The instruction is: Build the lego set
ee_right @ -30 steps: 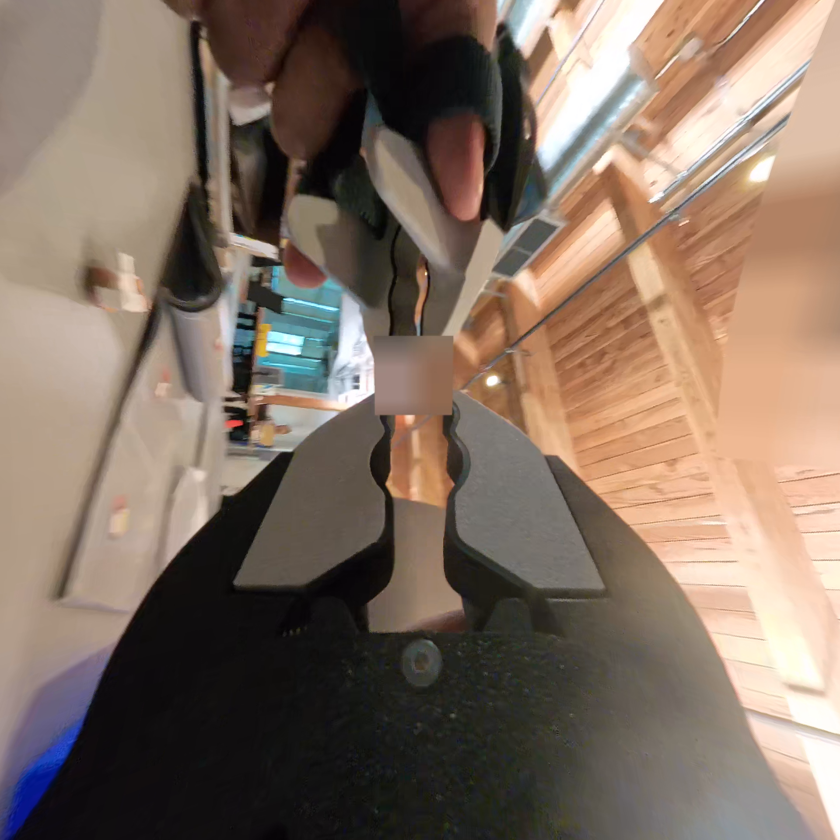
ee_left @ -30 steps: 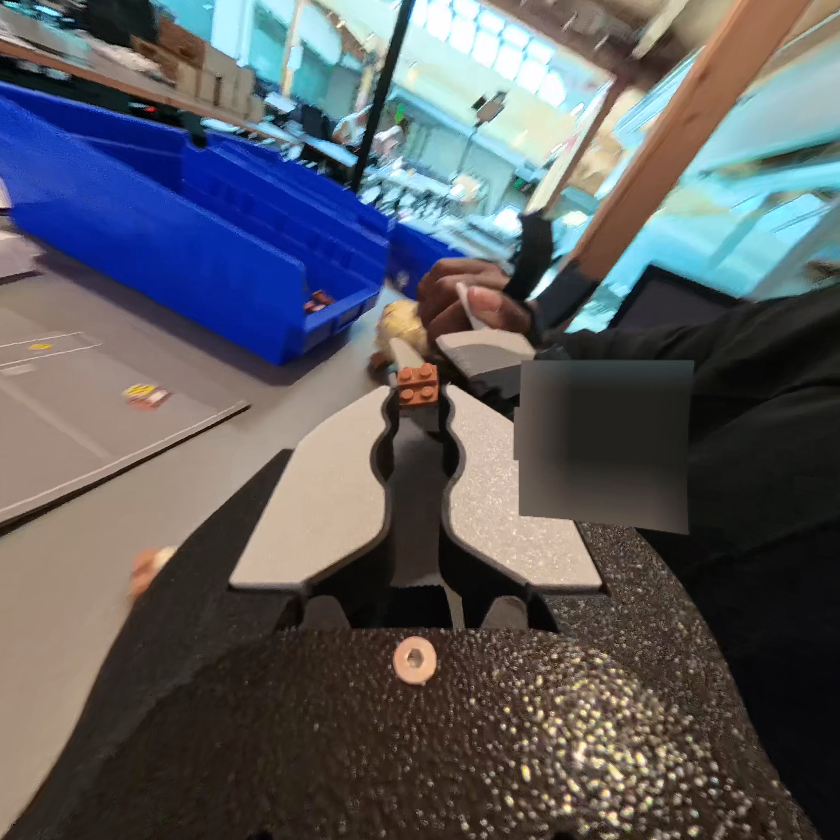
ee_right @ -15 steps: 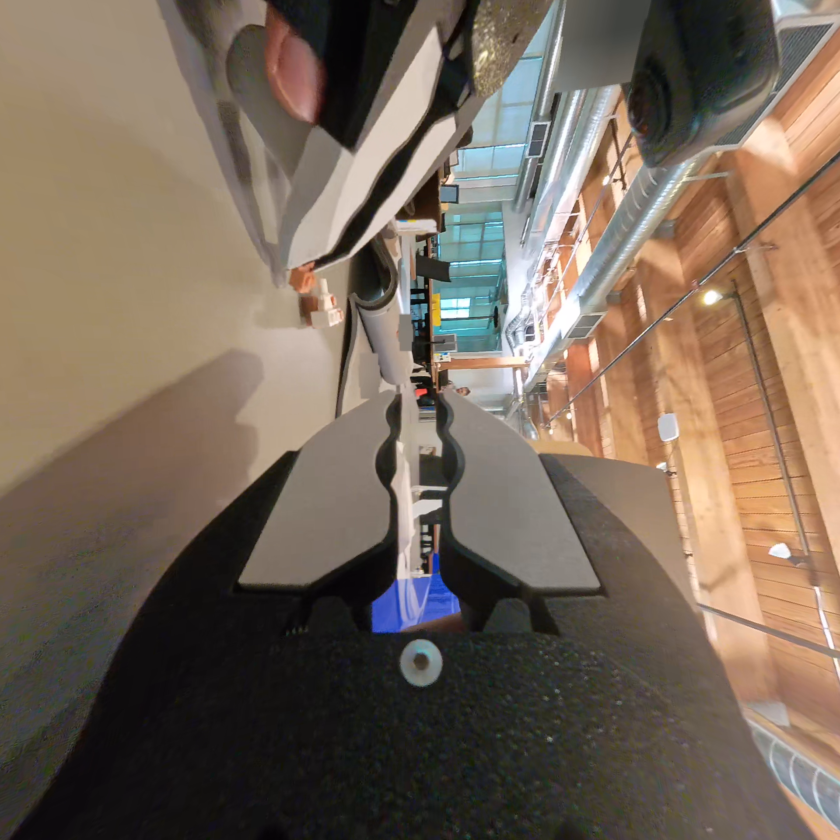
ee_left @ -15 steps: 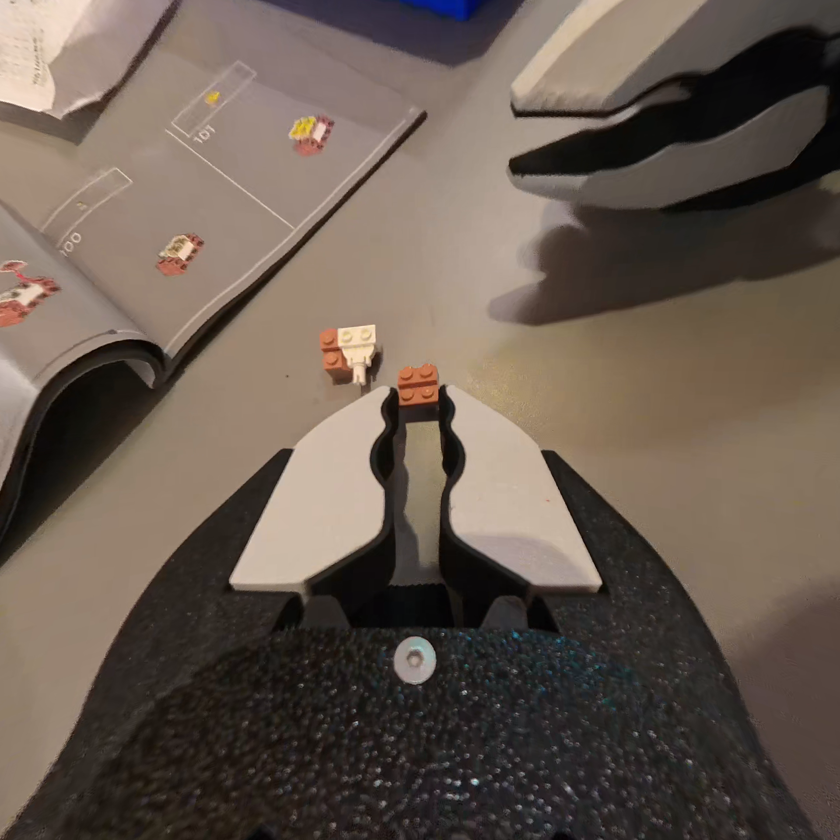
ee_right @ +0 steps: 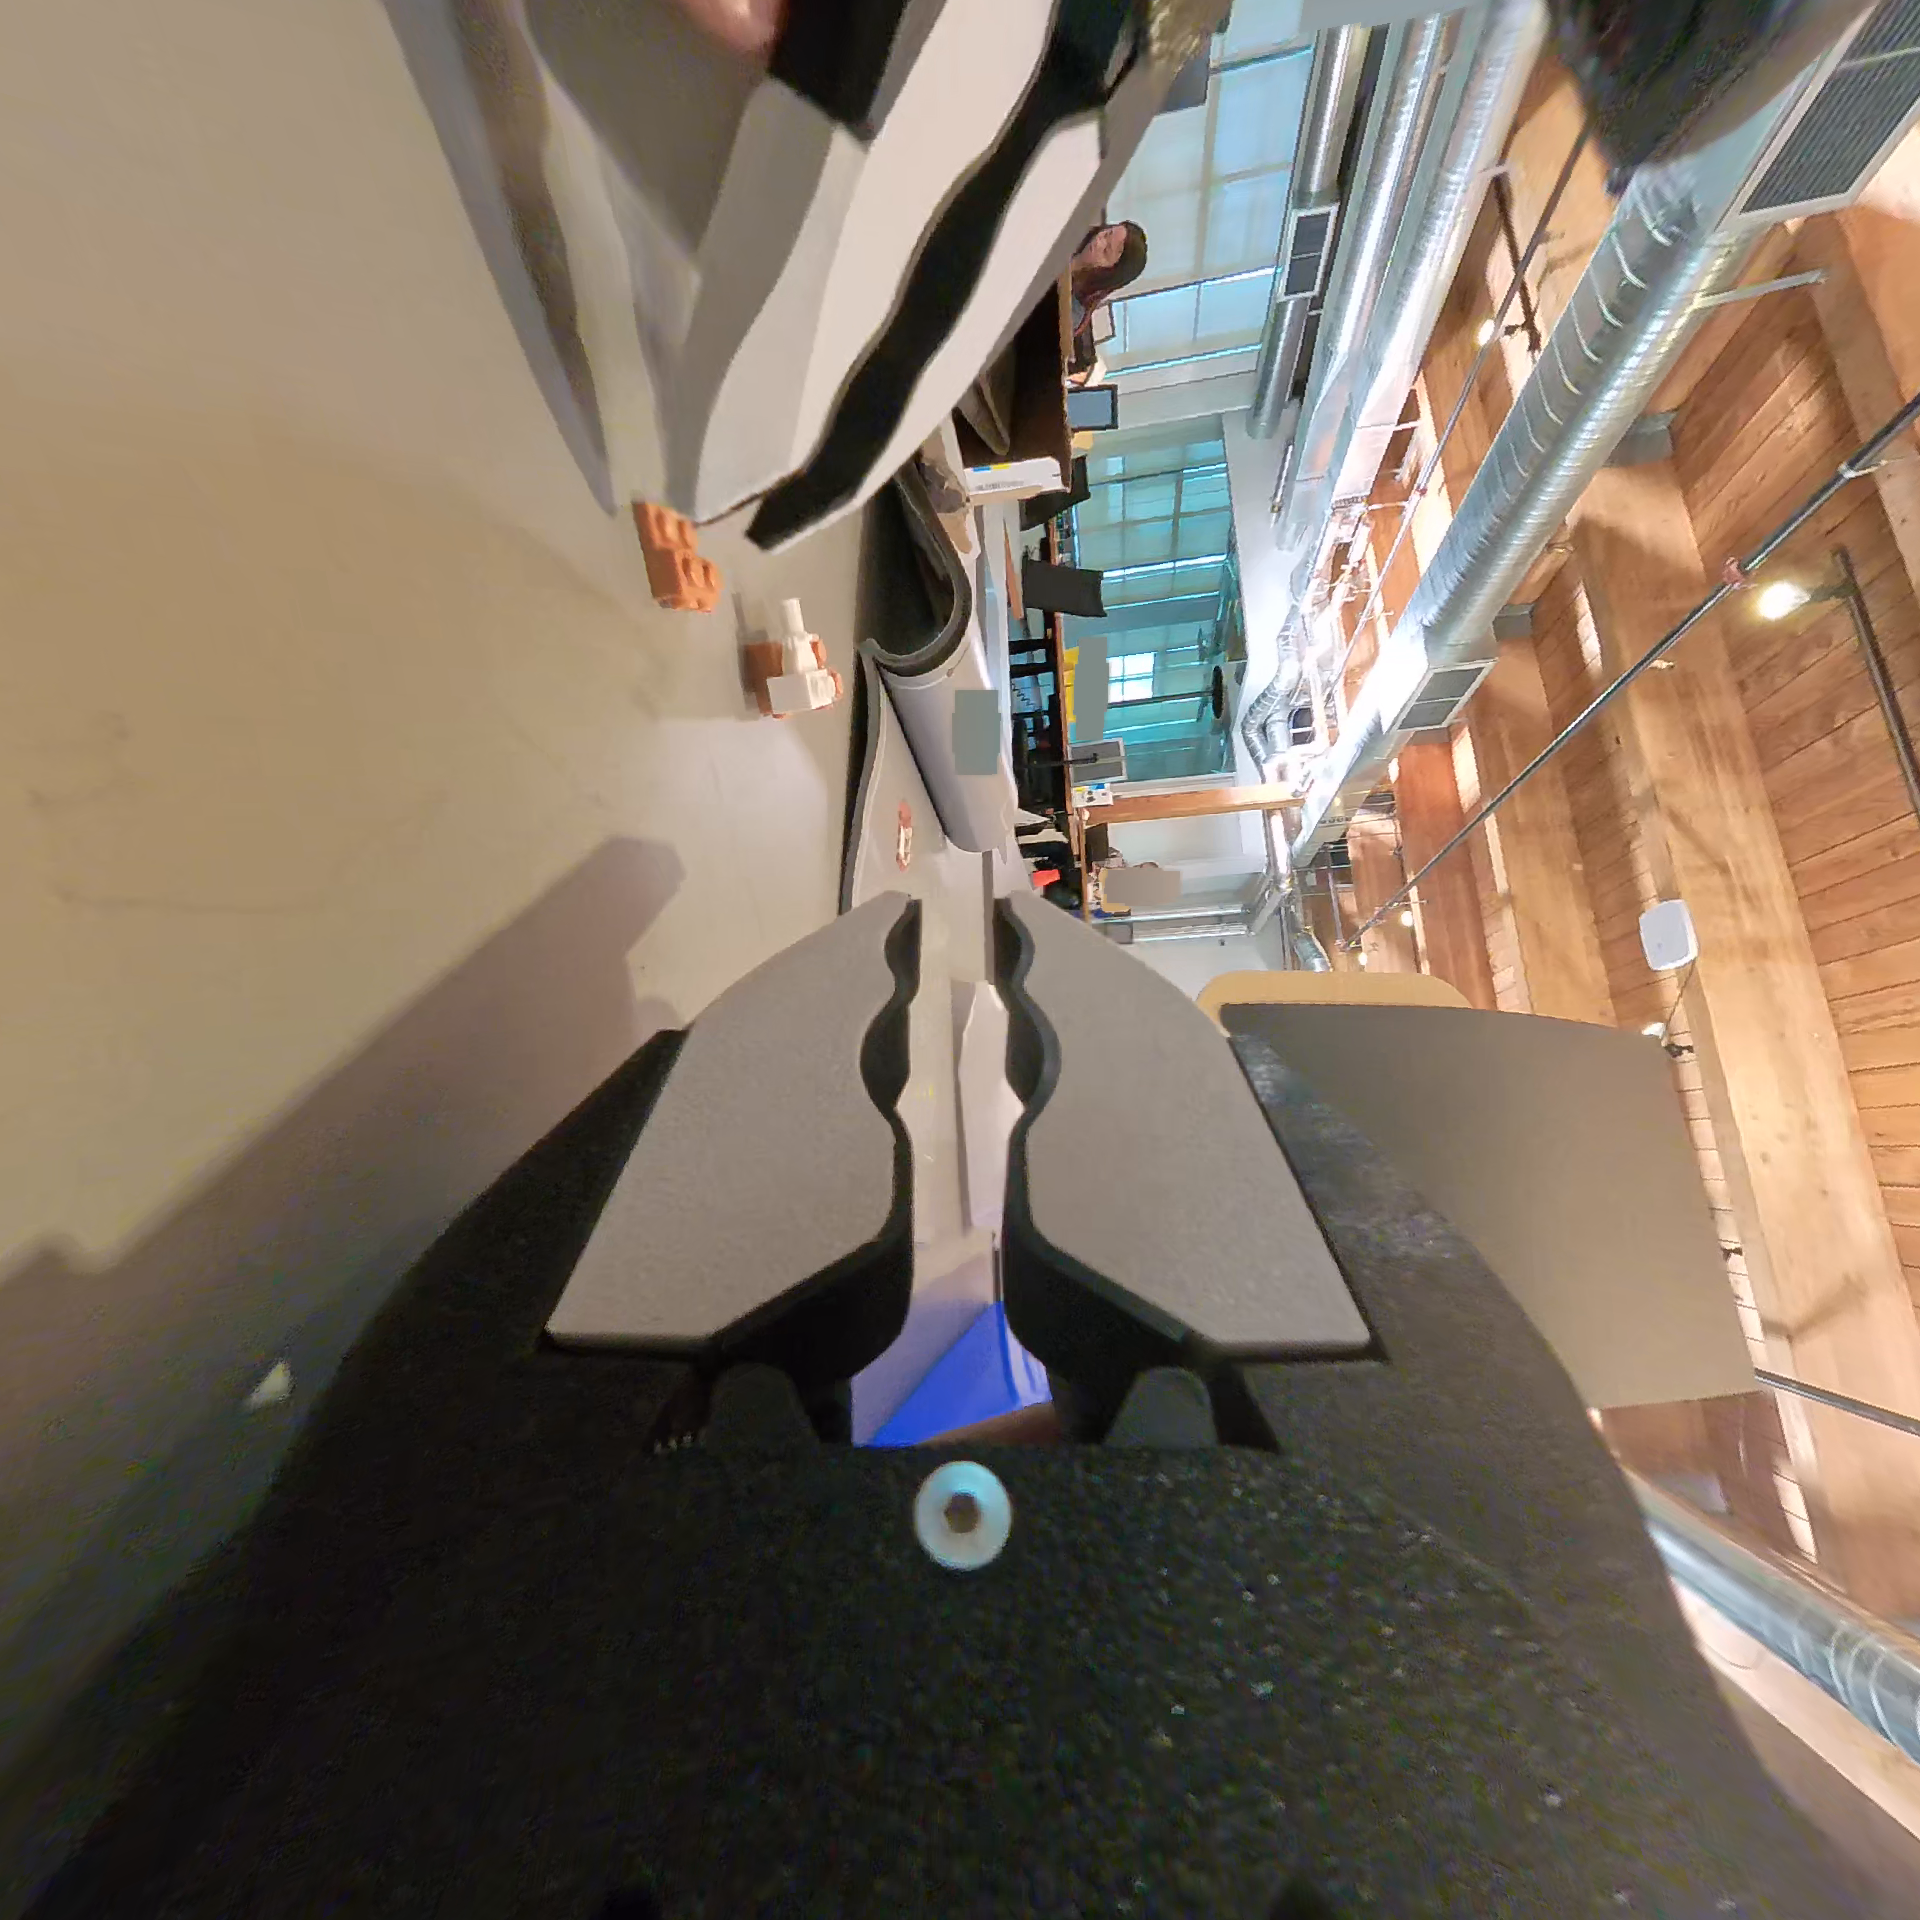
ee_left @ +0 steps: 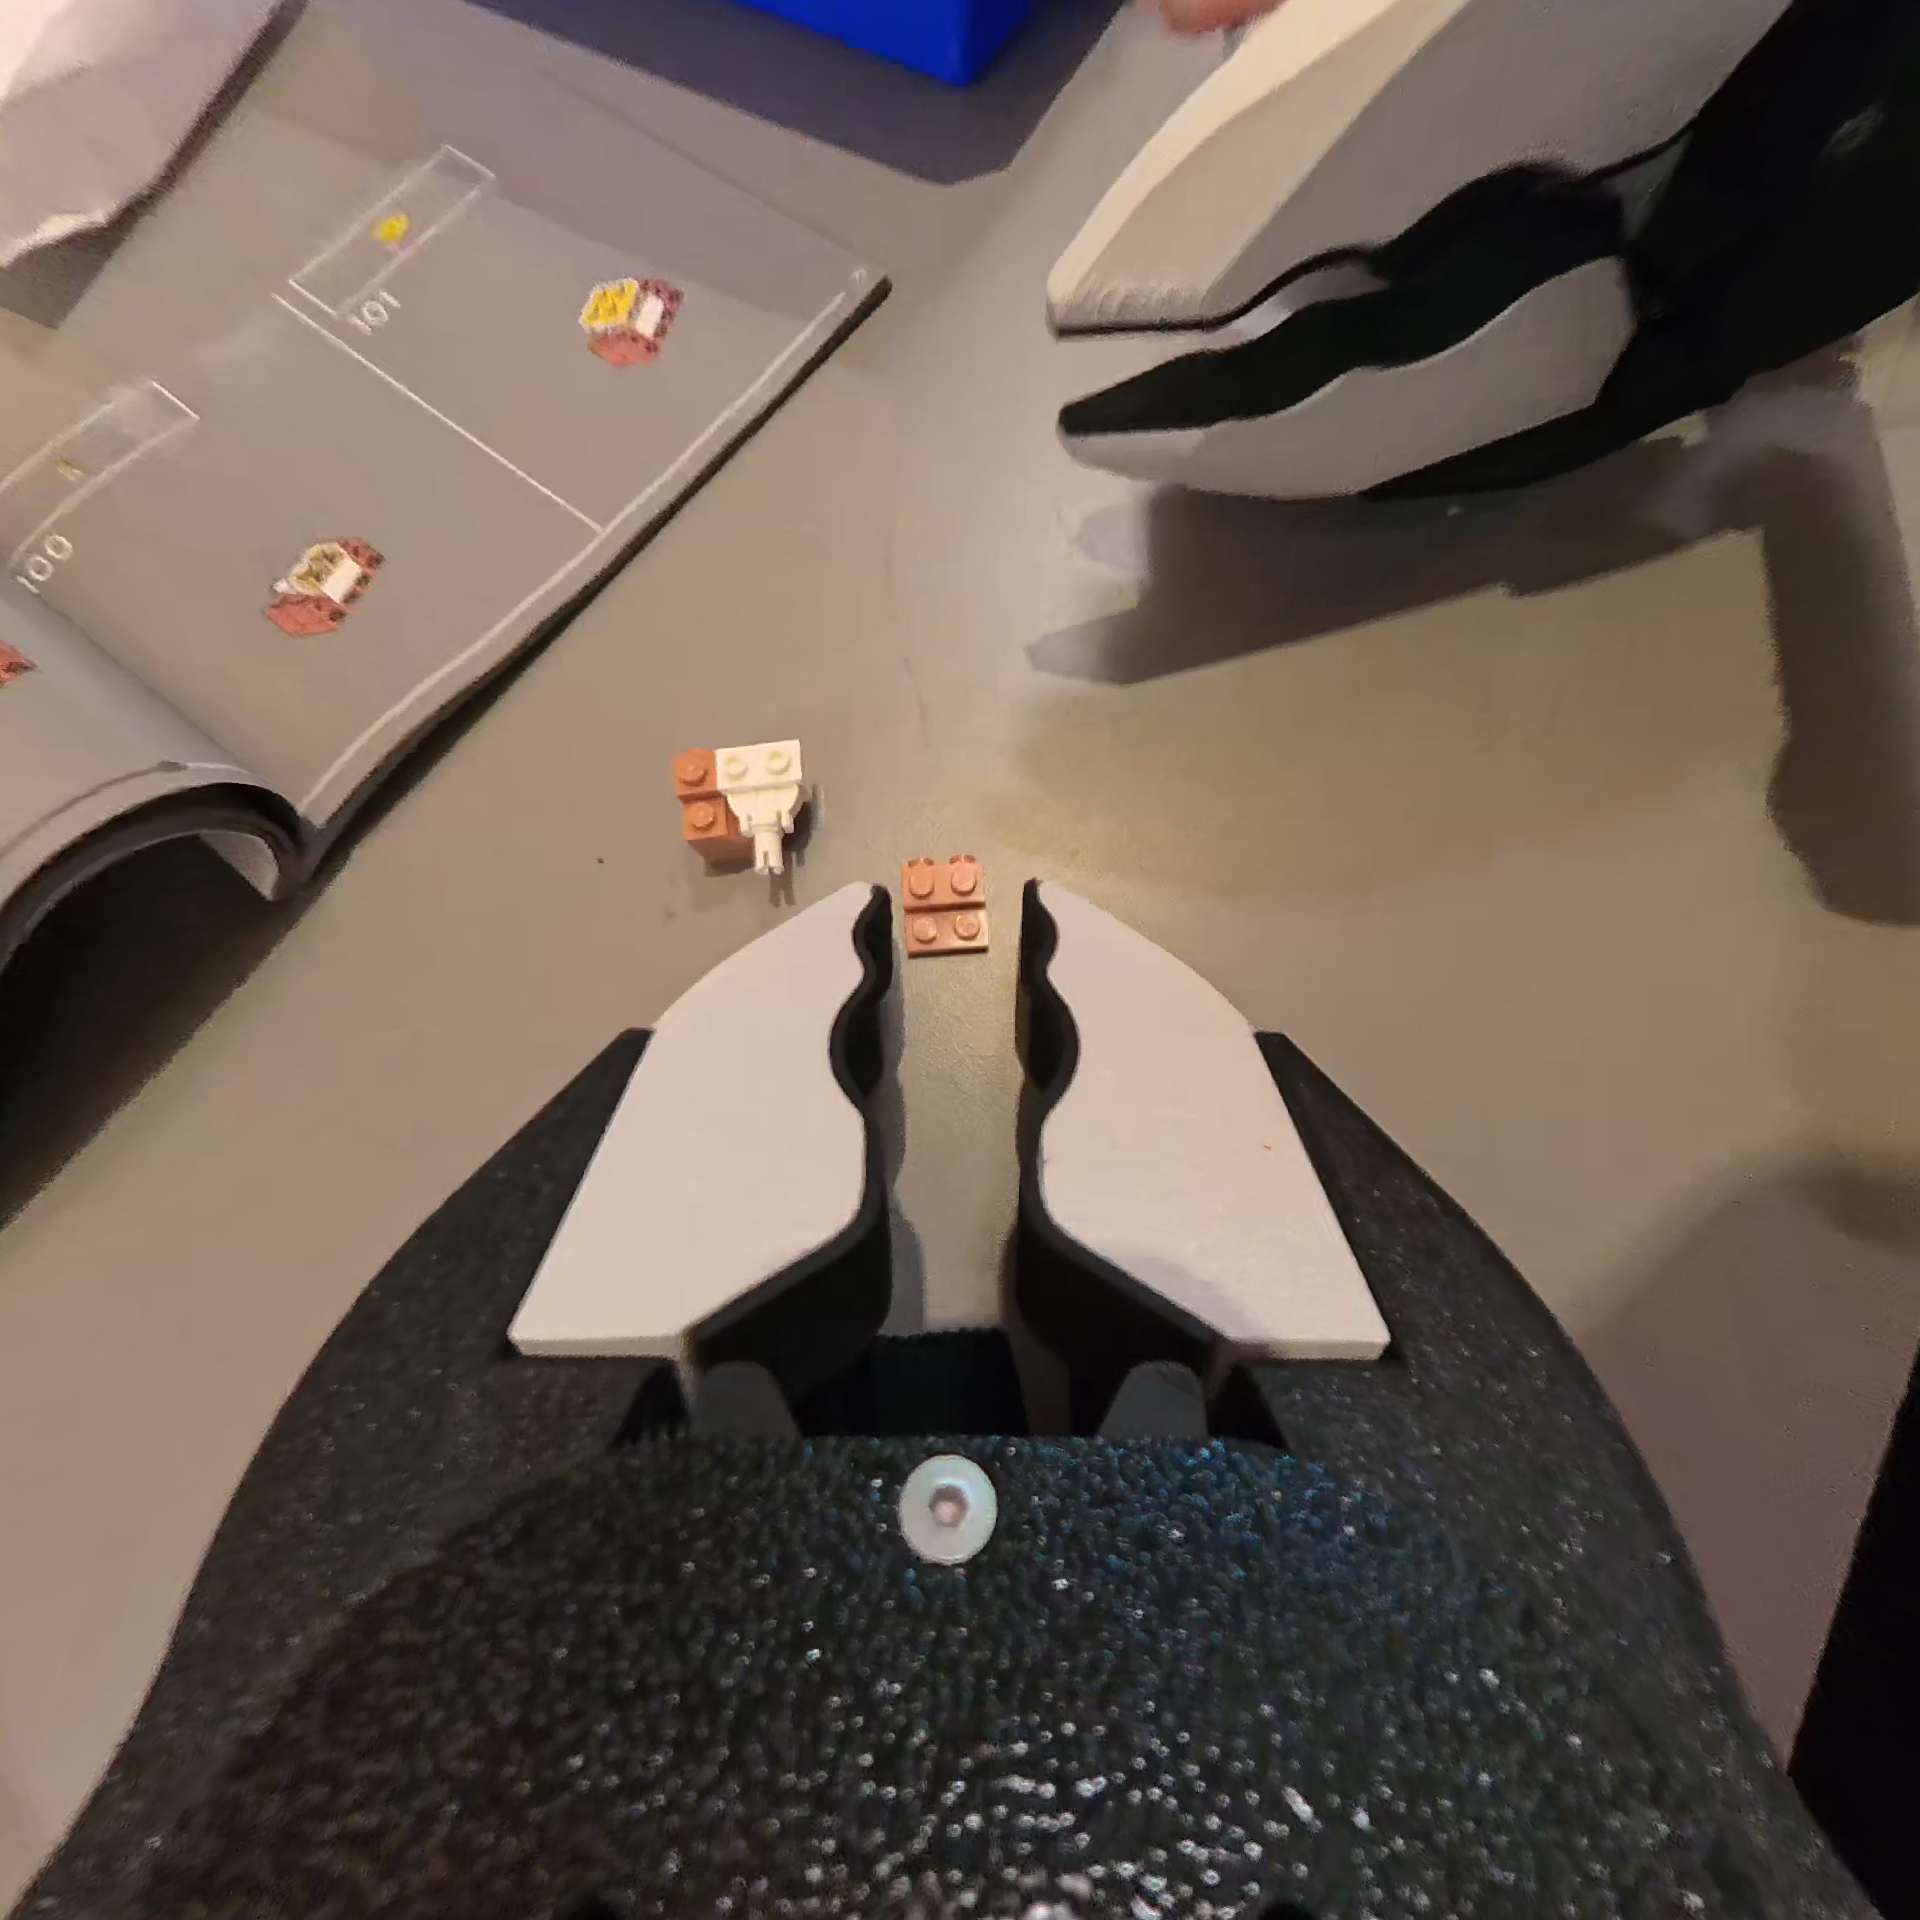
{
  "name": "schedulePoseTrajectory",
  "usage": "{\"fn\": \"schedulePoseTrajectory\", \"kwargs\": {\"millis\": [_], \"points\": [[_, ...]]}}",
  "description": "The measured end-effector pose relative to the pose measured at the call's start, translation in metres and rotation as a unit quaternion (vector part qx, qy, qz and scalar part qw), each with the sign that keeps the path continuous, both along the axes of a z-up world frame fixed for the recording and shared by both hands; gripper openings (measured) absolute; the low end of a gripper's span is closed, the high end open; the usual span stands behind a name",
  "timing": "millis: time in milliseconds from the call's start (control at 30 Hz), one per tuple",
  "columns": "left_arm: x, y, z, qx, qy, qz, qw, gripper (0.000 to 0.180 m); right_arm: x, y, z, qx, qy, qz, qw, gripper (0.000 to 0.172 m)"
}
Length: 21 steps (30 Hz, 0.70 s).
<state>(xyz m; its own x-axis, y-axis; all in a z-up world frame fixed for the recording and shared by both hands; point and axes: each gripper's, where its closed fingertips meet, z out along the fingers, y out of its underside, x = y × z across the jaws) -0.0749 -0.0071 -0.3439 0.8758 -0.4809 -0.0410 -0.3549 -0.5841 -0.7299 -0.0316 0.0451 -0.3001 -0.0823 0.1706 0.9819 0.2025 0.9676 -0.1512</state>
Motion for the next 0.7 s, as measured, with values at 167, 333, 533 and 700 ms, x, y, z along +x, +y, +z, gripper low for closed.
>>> {"fn": "schedulePoseTrajectory", "kwargs": {"millis": [167, 333, 533, 700], "points": [[-0.006, 0.0, 0.02, 0.033, -0.045, -0.024, 0.998, 0.02, -0.003, 0.003, -0.007, -0.051, -0.016, -0.008, 0.999, 0.01], [-0.018, 0.002, 0.028, 0.053, -0.093, -0.045, 0.993, 0.006, -0.006, 0.006, -0.019, -0.177, -0.059, -0.019, 0.982, 0.002], [-0.035, 0.008, 0.034, 0.086, -0.112, -0.037, 0.989, 0.0, -0.009, 0.012, -0.03, -0.282, -0.113, -0.039, 0.952, 0.0], [-0.04, 0.005, 0.042, 0.098, -0.133, -0.02, 0.986, 0.0, -0.011, 0.013, -0.039, -0.316, -0.162, -0.048, 0.934, 0.0]]}}
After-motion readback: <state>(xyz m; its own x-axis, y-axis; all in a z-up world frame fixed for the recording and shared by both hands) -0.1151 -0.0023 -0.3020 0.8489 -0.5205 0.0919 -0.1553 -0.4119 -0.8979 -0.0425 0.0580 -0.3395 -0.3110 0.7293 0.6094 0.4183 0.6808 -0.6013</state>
